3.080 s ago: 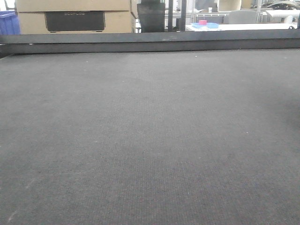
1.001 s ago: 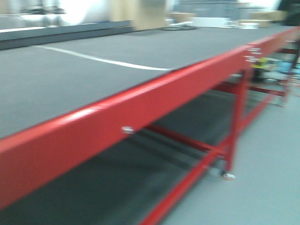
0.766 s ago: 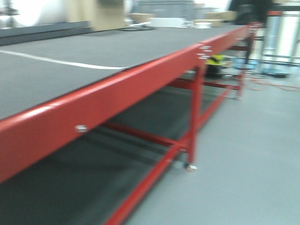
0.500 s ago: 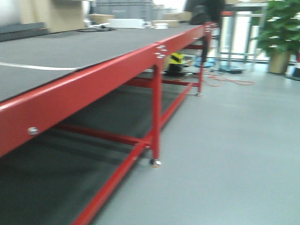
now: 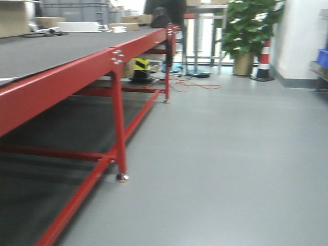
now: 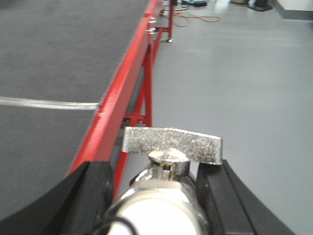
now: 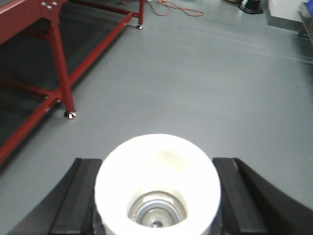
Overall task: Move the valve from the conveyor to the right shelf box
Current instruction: 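Drive the base to the steel shelf of blue boxes, holding both valves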
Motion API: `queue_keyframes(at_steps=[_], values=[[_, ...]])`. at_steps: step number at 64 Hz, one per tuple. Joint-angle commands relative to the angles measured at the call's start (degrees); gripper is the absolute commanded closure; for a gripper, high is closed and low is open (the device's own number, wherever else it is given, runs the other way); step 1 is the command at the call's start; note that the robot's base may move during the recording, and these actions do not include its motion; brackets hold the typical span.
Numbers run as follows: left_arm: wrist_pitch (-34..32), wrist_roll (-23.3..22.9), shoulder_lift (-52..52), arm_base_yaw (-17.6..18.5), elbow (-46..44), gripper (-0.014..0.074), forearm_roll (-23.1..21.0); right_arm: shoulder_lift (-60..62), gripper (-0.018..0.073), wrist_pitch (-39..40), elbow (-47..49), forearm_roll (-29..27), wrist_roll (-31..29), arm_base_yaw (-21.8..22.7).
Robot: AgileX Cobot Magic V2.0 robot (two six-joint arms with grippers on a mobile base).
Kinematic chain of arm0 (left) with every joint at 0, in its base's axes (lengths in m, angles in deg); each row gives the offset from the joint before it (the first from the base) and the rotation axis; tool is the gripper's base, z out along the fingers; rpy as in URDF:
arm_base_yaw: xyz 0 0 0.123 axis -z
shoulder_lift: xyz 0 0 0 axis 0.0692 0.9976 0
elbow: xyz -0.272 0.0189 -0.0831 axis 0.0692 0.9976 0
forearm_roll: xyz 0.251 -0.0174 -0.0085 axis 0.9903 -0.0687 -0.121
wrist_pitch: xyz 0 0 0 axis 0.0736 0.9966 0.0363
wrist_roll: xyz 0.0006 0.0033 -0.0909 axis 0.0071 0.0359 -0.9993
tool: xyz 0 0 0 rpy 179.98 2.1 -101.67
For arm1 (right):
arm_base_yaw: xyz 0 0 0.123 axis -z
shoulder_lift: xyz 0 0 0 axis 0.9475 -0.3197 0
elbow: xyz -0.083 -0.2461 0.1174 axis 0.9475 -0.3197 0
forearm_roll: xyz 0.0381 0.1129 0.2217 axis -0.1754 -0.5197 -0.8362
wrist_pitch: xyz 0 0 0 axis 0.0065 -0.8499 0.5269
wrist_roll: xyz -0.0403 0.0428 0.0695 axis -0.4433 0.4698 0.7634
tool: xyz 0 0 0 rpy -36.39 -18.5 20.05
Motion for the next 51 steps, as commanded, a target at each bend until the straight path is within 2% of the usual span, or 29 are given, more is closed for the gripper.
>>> queue_keyframes(at_steps=[1, 51], values=[[-3.3, -0.4, -0.6, 0.3, -0.4, 0.0707, -0.3, 0.6, 0.0713, 4.2, 1.1, 0.2, -0.5, 0.0], [-3.3, -0.4, -0.6, 0.3, -0.4, 0.0707, -0.3, 0.6, 0.0713, 4.2, 1.1, 0.2, -0.5, 0.0]])
